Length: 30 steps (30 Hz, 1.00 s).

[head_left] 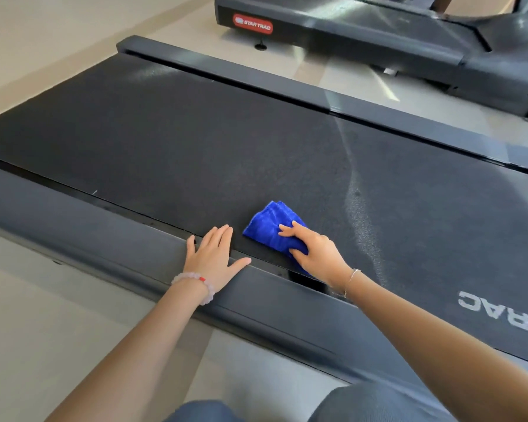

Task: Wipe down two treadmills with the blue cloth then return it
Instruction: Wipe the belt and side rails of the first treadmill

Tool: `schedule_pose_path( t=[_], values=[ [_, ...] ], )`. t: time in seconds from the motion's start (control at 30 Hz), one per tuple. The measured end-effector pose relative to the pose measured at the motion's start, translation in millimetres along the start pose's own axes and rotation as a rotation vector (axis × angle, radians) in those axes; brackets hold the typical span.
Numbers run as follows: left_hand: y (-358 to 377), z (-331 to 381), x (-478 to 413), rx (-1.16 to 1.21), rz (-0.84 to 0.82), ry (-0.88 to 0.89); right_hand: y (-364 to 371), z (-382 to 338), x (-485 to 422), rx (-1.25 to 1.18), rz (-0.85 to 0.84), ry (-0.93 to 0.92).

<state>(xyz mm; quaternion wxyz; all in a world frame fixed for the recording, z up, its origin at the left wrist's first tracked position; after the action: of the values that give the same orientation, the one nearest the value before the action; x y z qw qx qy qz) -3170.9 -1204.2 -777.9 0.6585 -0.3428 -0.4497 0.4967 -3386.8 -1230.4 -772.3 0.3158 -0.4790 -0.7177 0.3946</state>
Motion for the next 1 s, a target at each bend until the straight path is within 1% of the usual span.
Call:
schedule_pose_path(
  t=[0.17,0.37,0.47,0.7,0.83,1.0],
  values=[
    [0,0,0,0.027,0.020,-0.008,10,-7,24,0.015,0.001,-0.043],
    [-1,-1,1,0.024,0.026,-0.010,11,-8,35,0.042,-0.077,-0.068],
    [-3,-1,2,0.017,0.027,-0.002,8,-4,38,0.065,-0.102,-0.053],
    [-1,-3,1,0.001,0.018,-0.016,-2,14,49,0.011,-0.067,-0.033],
    [3,5,8,-0.006,0.066,-0.001,-2,14,46,0.040,-0.096,-0.044],
    [12,24,20,-0.018,0.085,0.005,-2,19,44,0.078,-0.078,-0.051]
  ],
)
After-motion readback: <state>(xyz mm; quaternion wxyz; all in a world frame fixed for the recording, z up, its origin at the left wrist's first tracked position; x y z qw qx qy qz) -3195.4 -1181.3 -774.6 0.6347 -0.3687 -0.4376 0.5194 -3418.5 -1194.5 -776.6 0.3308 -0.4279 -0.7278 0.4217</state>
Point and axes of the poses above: each hand's wrist, its own x-axis away from the middle knuckle, its own y-axis out of the palm, z = x × y, the point moved 3 cm from there along -x, towards the middle knuckle, and after that the axes turned 9 degrees about x, right-handed, at the moved point
